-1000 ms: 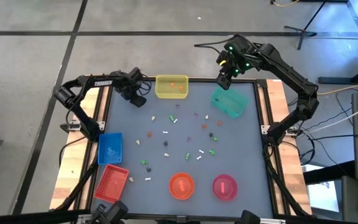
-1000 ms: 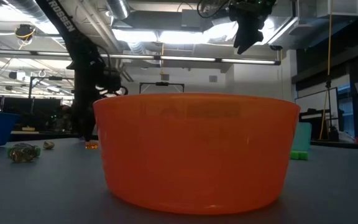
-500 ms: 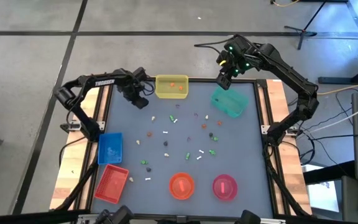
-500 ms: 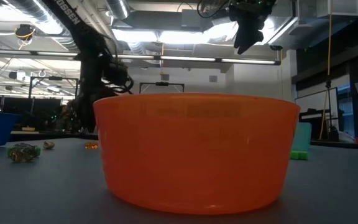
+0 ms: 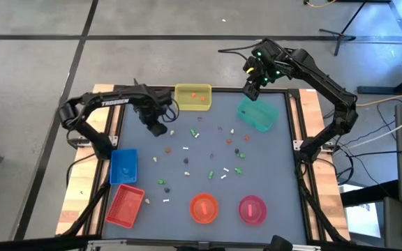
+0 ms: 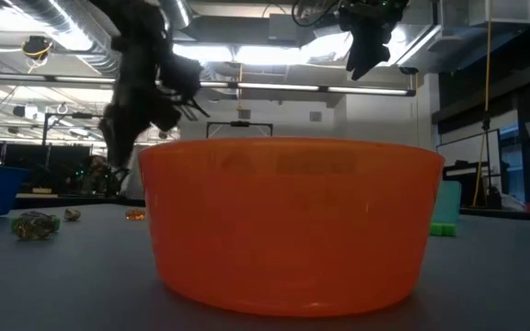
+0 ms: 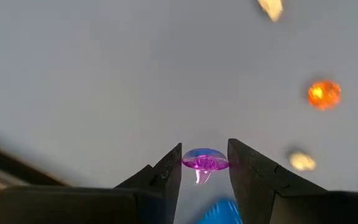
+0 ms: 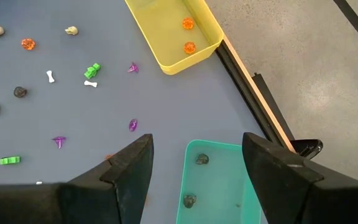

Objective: Sort Halloween decoration
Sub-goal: Put the purple witch hat toy into the blue bin

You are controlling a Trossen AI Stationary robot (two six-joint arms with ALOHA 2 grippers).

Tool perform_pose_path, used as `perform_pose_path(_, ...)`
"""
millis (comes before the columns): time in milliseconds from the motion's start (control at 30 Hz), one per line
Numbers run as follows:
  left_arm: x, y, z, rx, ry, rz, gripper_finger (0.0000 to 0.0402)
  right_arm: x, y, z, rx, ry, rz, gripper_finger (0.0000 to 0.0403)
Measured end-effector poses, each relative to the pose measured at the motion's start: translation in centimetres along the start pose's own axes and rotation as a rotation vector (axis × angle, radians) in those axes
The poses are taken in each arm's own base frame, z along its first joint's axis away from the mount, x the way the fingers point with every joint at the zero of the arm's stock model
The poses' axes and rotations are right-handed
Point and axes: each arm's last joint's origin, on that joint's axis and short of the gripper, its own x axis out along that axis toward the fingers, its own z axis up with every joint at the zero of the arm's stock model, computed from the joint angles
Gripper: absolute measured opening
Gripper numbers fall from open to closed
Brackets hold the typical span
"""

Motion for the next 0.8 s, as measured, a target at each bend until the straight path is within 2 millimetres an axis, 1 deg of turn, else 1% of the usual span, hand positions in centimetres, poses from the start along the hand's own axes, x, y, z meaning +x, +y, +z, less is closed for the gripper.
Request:
perform_pose_path(233, -2.1, -2.5, -3.4, -0.042, -0.002, 0.012, 0.011, 0.0, 0.0, 0.0, 0.0, 0.0, 0.0, 0.0246)
perform_pose_path(367, -2.7, -4.0, -5.5, -0.08, -0.022, 0.009, 0.011, 0.0, 0.0, 0.0, -0.002, 0.0, 0.0, 0.0246)
perform_pose_path(567, -2.3, -6.6, -8.8, -0.134, -0.008, 0.029, 0.011, 0.0, 0.0, 0.0, -0.002, 0.0, 0.0, 0.0246)
perform_pose_path(800, -0.9, -9.3, -12.5, -0.15, 0.101, 0.047, 0.011, 0.0, 0.0, 0.0, -0.003, 0.0, 0.0, 0.0246)
